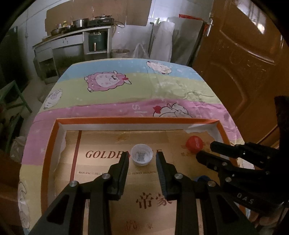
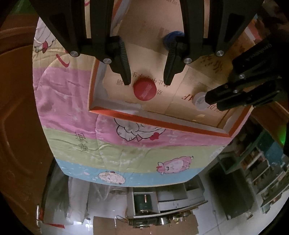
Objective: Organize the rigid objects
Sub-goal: 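Open both grippers to release the red and white caps into the tray, then lift both open grippers out of the tray toward the loose items, then grasp the black cap with the right gripper while the left grasps the blue lighter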
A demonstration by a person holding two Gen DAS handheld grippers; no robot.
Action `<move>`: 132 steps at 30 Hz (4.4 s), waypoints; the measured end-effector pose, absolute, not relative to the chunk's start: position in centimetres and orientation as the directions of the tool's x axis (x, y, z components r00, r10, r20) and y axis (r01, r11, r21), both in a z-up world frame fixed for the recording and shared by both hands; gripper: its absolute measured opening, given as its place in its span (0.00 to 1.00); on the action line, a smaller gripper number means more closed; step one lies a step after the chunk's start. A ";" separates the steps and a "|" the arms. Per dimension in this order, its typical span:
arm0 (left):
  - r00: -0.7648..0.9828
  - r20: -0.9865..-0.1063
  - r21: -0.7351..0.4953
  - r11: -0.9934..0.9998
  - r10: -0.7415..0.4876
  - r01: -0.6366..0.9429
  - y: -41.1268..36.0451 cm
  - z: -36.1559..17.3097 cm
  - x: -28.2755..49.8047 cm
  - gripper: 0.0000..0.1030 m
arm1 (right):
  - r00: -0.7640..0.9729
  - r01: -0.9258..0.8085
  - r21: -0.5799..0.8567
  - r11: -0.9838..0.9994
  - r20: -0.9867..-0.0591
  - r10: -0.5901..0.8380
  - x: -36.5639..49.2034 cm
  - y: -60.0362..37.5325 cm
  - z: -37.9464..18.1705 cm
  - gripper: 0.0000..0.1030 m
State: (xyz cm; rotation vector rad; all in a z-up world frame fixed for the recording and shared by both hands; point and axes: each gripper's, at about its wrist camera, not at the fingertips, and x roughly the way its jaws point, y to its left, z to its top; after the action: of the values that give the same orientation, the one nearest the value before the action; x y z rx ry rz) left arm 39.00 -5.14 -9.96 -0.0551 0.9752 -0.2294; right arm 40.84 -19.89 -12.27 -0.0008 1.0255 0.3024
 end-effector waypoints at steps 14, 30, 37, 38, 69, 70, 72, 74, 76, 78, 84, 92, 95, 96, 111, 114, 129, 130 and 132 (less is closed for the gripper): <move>0.572 -0.788 -0.169 0.974 -0.226 0.152 -4.1 -7.9 36.4 0.30 | 0.492 -0.256 0.135 0.957 -0.834 0.249 38.3 -19.6 -10.9 0.37; 0.609 -0.759 -0.184 0.973 -0.230 0.137 -2.3 -5.6 30.6 0.30 | 0.505 -0.264 0.138 0.955 -0.823 0.258 33.4 -18.8 -9.2 0.37; 0.626 -0.746 -0.189 0.974 -0.227 0.128 -1.1 -5.0 27.8 0.30 | 0.512 -0.261 0.148 0.954 -0.817 0.266 30.6 -18.5 -8.5 0.37; 0.630 -0.743 -0.190 0.974 -0.226 0.126 -0.9 -4.9 27.4 0.30 | 0.513 -0.260 0.149 0.954 -0.816 0.267 30.1 -18.5 -8.4 0.37; 0.673 -0.686 -0.193 0.961 -0.277 0.199 0.5 -6.8 15.9 0.30 | 0.604 -0.252 0.094 0.963 -0.763 0.232 15.5 -15.6 -9.2 0.37; 0.671 -0.686 -0.194 0.960 -0.281 0.204 0.3 -7.1 15.4 0.30 | 0.604 -0.251 0.087 0.964 -0.764 0.227 14.9 -15.5 -9.6 0.37; 0.669 -0.687 -0.185 0.959 -0.282 0.214 -0.1 -7.6 14.5 0.30 | 0.604 -0.251 0.076 0.965 -0.766 0.218 14.2 -15.5 -10.1 0.37; 0.670 -0.687 -0.174 0.959 -0.281 0.224 -0.5 -8.1 13.5 0.30 | 0.598 -0.256 0.080 0.963 -0.770 0.222 13.2 -15.5 -10.9 0.37; 0.667 -0.687 -0.176 0.957 -0.288 0.232 -0.8 -8.7 12.7 0.30 | 0.588 -0.265 0.091 0.960 -0.774 0.236 12.6 -15.4 -11.5 0.37; 0.665 -0.687 -0.180 0.955 -0.293 0.235 -0.9 -9.0 12.0 0.30 | 0.581 -0.278 0.095 0.956 -0.776 0.246 11.9 -15.3 -12.1 0.37; 0.669 -0.679 -0.197 0.953 -0.303 0.231 -0.8 -9.5 10.6 0.30 | 0.563 -0.304 0.113 0.946 -0.780 0.274 10.8 -14.7 -13.2 0.38; 0.671 -0.672 -0.204 0.949 -0.313 0.239 -1.0 -9.7 9.7 0.30 | 0.549 -0.312 0.114 0.943 -0.788 0.277 10.9 -14.1 -14.2 0.38; 0.667 -0.676 -0.198 0.949 -0.313 0.245 -1.3 -9.8 9.6 0.30 | 0.558 -0.317 0.102 0.943 -0.784 0.272 10.9 -13.8 -14.3 0.38; 0.664 -0.678 -0.198 0.948 -0.315 0.248 -1.5 -9.9 9.5 0.30 | 0.561 -0.318 0.097 0.943 -0.783 0.270 11.0 -13.7 -14.4 0.38; 0.599 -0.747 -0.154 0.952 -0.288 0.264 -5.9 -12.1 9.1 0.30 | 0.642 -0.220 0.082 0.972 -0.738 0.208 9.2 -17.9 -13.1 0.29; 0.585 -0.770 -0.149 0.963 -0.254 0.223 -6.3 -12.9 9.7 0.30 | 0.649 -0.212 0.091 0.973 -0.731 0.210 9.0 -18.6 -13.0 0.29; 0.596 -0.762 -0.144 0.964 -0.251 0.221 -6.0 -13.1 9.3 0.22 | 0.651 -0.209 0.131 0.969 -0.721 0.238 8.2 -19.7 -13.6 0.29; 0.599 -0.761 -0.143 0.965 -0.250 0.221 -6.0 -13.1 9.2 0.22 | 0.651 -0.210 0.133 0.969 -0.720 0.240 8.2 -19.7 -13.6 0.29; 0.602 -0.758 -0.140 0.964 -0.250 0.225 -6.0 -12.9 9.1 0.22 | 0.651 -0.210 0.133 0.969 -0.720 0.240 8.1 -19.7 -13.6 0.29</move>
State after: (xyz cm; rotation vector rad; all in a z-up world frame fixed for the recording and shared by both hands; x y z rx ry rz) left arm 9.09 -6.00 -12.92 -0.0310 0.8833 -0.2753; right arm 8.13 -19.73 -13.62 0.0392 0.8233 0.2558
